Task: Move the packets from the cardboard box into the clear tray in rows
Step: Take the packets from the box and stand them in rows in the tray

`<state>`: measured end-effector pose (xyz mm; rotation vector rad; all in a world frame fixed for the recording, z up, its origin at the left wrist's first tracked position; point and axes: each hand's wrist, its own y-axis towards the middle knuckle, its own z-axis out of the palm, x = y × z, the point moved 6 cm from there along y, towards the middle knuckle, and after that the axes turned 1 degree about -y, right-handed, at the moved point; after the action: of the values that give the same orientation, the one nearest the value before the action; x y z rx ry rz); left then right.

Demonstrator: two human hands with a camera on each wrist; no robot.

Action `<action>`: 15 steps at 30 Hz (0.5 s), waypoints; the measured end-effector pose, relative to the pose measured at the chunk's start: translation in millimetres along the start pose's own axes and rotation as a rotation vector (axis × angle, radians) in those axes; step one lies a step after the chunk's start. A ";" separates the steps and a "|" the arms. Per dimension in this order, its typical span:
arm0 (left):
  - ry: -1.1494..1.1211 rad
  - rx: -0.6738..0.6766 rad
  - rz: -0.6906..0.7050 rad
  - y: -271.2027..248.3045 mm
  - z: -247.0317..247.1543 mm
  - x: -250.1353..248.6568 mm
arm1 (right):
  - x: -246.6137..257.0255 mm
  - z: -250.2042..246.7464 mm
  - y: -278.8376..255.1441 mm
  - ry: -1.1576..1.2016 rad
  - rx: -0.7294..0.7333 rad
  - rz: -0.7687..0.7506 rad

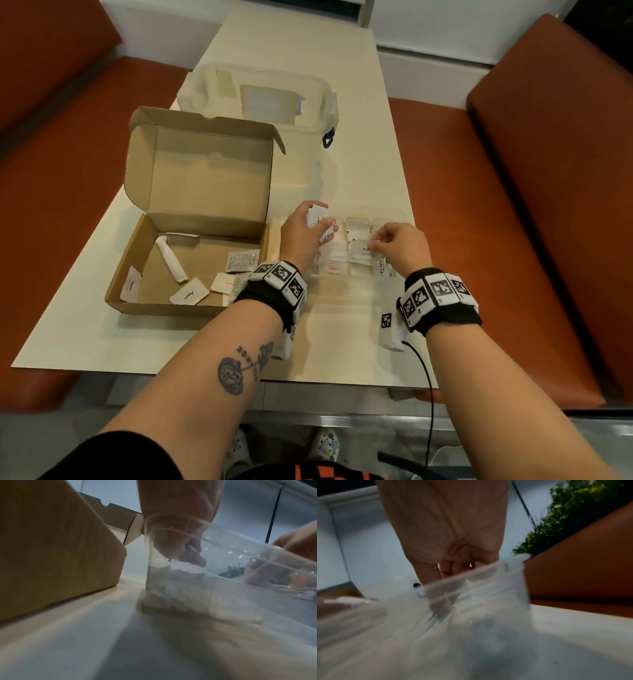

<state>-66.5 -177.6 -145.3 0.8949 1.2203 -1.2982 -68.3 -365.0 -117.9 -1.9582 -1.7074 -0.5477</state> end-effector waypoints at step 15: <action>0.030 0.018 0.016 0.9 1.1 -0.5 | -4.0 28.0 -2.7 -0.121 0.045 -0.127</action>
<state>-65.4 -178.4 -144.8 0.9386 1.2239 -1.2888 -72.0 -351.2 -142.4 -1.8951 -1.9119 -0.4383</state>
